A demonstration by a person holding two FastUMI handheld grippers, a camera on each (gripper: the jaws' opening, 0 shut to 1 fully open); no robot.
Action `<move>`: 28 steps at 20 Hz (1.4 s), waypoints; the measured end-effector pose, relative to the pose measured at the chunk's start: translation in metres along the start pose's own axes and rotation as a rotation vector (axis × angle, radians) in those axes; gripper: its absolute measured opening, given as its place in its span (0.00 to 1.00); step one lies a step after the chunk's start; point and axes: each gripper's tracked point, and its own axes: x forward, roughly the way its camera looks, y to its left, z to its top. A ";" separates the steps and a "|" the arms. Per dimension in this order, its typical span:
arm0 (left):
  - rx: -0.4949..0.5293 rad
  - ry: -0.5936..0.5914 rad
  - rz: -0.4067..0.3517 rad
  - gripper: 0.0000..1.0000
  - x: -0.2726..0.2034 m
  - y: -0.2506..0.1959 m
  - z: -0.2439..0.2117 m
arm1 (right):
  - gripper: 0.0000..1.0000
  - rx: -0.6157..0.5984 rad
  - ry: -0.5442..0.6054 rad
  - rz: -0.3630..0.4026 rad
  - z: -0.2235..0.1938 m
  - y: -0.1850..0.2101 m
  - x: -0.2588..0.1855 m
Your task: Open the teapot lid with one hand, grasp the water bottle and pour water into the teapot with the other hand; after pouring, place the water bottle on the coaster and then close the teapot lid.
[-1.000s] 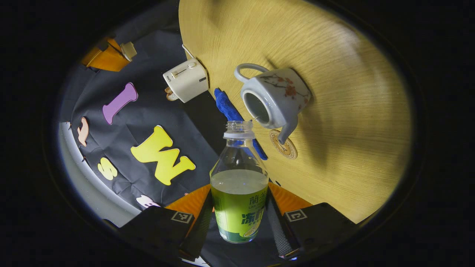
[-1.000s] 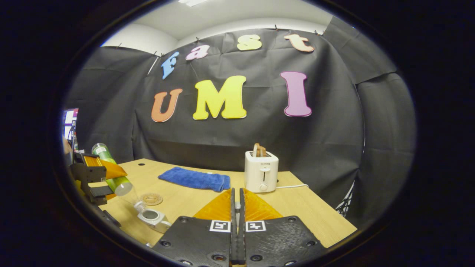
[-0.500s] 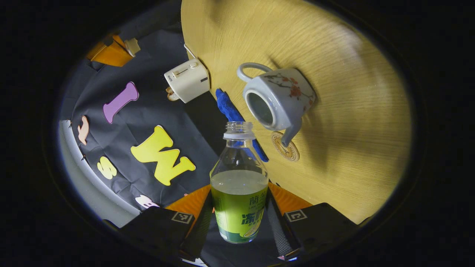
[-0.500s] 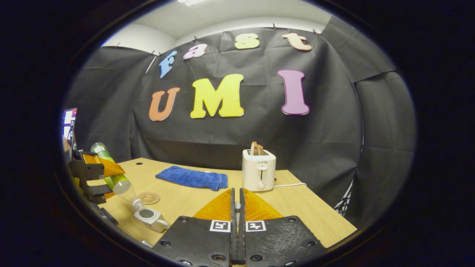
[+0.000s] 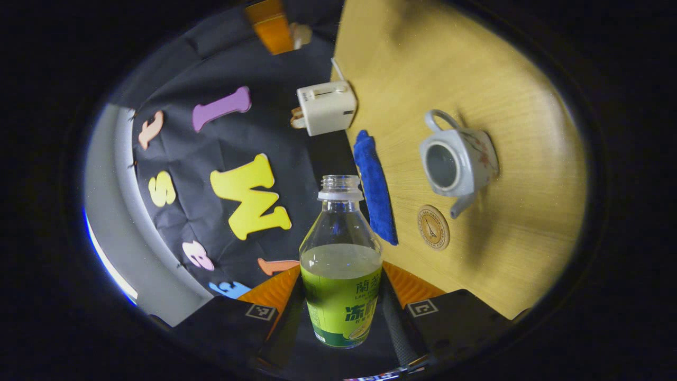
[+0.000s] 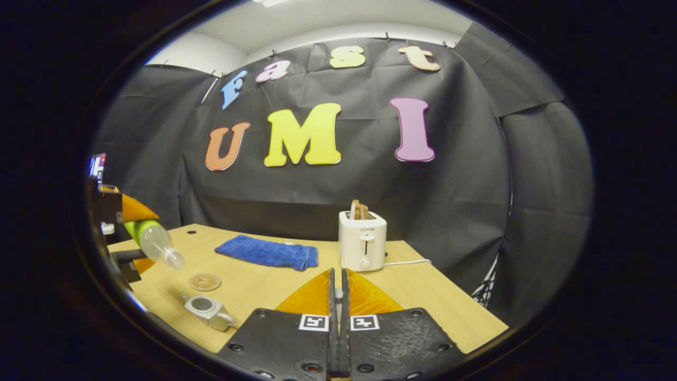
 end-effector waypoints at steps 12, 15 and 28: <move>-1.039 -0.039 0.112 0.75 0.024 0.087 -0.055 | 0.00 -0.039 -0.005 0.018 0.001 0.017 -0.002; -1.229 -0.104 0.081 0.76 0.033 0.078 -0.049 | 0.00 -0.037 0.002 0.028 -0.003 0.021 0.000; -1.697 -0.200 -0.001 0.78 0.094 0.000 -0.019 | 0.00 -0.058 0.036 0.031 -0.020 0.026 0.011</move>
